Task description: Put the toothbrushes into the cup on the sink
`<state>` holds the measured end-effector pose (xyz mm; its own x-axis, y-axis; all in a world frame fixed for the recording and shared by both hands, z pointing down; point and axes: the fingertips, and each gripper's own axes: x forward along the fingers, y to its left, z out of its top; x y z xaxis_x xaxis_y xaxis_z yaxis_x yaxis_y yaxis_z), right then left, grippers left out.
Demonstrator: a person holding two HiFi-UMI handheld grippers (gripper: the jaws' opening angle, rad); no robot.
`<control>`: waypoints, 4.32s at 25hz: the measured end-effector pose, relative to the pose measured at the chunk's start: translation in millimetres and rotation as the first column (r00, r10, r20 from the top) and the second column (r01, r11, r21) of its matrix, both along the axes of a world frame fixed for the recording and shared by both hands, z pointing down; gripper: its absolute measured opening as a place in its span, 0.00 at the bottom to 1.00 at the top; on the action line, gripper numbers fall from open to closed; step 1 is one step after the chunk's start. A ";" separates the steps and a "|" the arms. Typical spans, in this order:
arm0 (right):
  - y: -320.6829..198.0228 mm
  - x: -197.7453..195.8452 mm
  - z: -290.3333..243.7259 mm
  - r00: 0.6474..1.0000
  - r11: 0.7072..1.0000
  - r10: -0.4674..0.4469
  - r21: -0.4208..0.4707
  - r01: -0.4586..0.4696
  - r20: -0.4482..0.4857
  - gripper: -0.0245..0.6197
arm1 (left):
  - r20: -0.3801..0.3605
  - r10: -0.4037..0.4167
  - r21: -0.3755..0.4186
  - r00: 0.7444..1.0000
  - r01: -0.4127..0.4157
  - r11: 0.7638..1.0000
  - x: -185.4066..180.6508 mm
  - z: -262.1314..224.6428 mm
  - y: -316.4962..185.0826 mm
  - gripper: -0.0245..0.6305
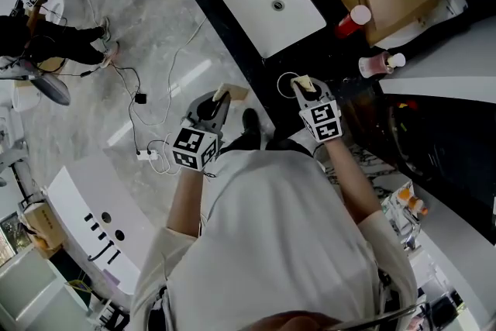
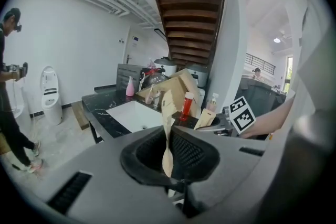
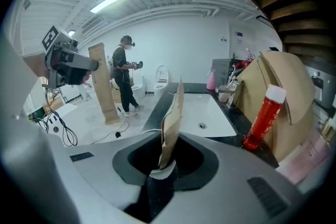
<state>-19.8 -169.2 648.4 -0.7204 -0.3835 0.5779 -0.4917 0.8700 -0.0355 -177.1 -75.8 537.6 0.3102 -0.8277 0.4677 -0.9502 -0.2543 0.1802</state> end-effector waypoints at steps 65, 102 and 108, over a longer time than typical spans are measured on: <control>6.8 117.7 -83.3 0.924 0.945 0.314 0.021 -0.326 0.218 0.10 | 0.017 0.338 0.083 0.941 -0.338 0.937 111.1 -26.7 -78.1 0.07; 22.9 121.6 -80.0 0.902 0.918 0.390 -0.002 -0.397 0.187 0.10 | 0.190 0.520 -0.089 0.833 -0.512 0.854 141.7 79.8 -84.7 0.07; 24.7 119.9 -76.0 0.896 0.913 0.403 -0.013 -0.408 0.186 0.10 | 0.206 0.522 -0.107 0.828 -0.511 0.853 143.5 97.2 -85.6 0.07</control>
